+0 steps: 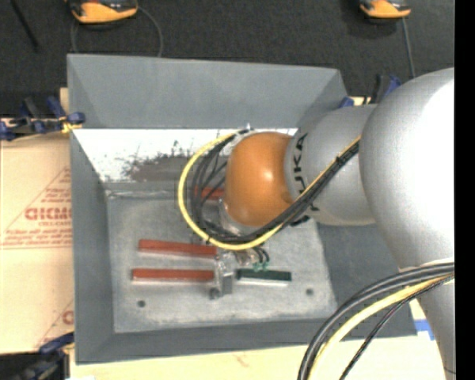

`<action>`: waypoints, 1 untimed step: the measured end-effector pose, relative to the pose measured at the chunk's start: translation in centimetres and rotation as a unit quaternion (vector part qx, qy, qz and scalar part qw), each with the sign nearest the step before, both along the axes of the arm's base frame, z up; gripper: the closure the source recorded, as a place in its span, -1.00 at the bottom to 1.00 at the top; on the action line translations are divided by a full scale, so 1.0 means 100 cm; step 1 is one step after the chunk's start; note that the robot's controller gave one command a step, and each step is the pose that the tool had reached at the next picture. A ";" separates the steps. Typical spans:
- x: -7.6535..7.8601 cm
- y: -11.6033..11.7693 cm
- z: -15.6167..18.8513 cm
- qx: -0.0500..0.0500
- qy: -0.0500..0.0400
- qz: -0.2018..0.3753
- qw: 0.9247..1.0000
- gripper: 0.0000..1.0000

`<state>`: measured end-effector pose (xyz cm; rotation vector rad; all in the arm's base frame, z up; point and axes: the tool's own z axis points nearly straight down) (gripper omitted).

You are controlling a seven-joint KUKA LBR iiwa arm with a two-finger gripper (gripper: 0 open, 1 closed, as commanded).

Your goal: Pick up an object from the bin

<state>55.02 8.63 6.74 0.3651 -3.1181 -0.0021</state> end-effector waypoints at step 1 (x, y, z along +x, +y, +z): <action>0.003 -0.002 0.003 0.000 -0.003 -0.002 1.000 1.00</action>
Offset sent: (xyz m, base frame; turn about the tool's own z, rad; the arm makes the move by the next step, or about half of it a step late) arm 0.0000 0.0000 0.0000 0.0000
